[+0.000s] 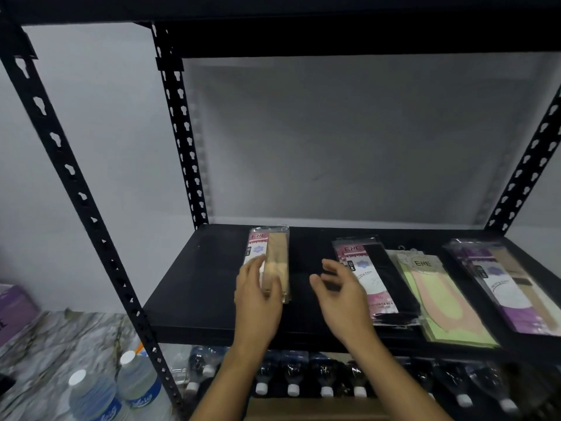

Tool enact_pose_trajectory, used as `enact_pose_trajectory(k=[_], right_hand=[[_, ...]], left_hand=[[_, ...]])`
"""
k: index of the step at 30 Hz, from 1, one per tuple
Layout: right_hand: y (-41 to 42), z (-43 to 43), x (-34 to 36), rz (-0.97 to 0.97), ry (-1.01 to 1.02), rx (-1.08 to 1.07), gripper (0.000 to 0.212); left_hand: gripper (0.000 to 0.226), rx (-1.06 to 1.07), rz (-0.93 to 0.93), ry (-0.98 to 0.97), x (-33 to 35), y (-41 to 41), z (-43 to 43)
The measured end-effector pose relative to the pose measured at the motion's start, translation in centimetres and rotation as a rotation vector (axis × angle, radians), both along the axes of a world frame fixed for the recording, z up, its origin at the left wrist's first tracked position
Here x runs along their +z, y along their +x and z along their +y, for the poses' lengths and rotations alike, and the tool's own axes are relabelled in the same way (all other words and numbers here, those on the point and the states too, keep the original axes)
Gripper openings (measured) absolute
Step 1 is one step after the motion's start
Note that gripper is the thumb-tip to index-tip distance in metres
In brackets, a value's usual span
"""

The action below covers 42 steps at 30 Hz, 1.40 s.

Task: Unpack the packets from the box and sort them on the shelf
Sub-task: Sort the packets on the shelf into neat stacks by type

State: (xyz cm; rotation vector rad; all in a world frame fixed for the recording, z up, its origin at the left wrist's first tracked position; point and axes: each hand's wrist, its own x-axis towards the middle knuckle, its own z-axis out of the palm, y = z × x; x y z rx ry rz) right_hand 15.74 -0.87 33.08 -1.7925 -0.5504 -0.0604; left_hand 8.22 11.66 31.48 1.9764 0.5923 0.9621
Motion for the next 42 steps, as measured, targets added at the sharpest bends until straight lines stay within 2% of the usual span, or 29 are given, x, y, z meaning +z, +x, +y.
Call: enact_pose_trajectory(k=[3,5,8,11,15,18,23,35,42], right_hand=[[1.6,-4.3,0.7,-0.157,-0.021,-0.107,0.025],[3.3,-6.8,0.8,-0.196,-0.079,-0.195,0.023],[5.9,-9.6,0.0,-0.142,-0.233,-0.268,0.035],[6.9,-10.6,-0.9,-0.041,-0.293,-0.237,0.039],[6.8,-10.8,-1.7,0.122,-0.245,-0.172,0.045],[6.5,-10.5,-2.0,0.161,-0.233,-0.148,0.048],[6.2,-10.6,-1.6,0.230,-0.167,-0.149,0.042],[5.9,-10.6,-1.7,0.276,-0.052,-0.164,0.044],[5.4,-10.5,-1.6,0.293,-0.035,-0.179,0.044]], left_hand=[[0.031,-0.156,-0.066,0.008,-0.1,1.1,-4.2],[0.031,-0.239,-0.045,-0.080,-0.6,2.5,-6.5],[0.034,-0.343,0.081,-0.238,-1.5,4.7,-9.4],[0.035,-0.375,0.149,-0.322,-2.7,6.5,-11.0],[0.044,-0.357,0.171,-0.409,-3.2,7.6,-11.6],[0.034,-0.380,0.200,-0.431,-2.9,7.5,-11.7],[0.046,-0.427,0.222,-0.413,-2.6,7.3,-11.9],[0.066,-0.377,0.244,-0.485,-3.2,7.9,-12.9],[0.055,-0.376,0.253,-0.480,-3.0,7.7,-13.0]])
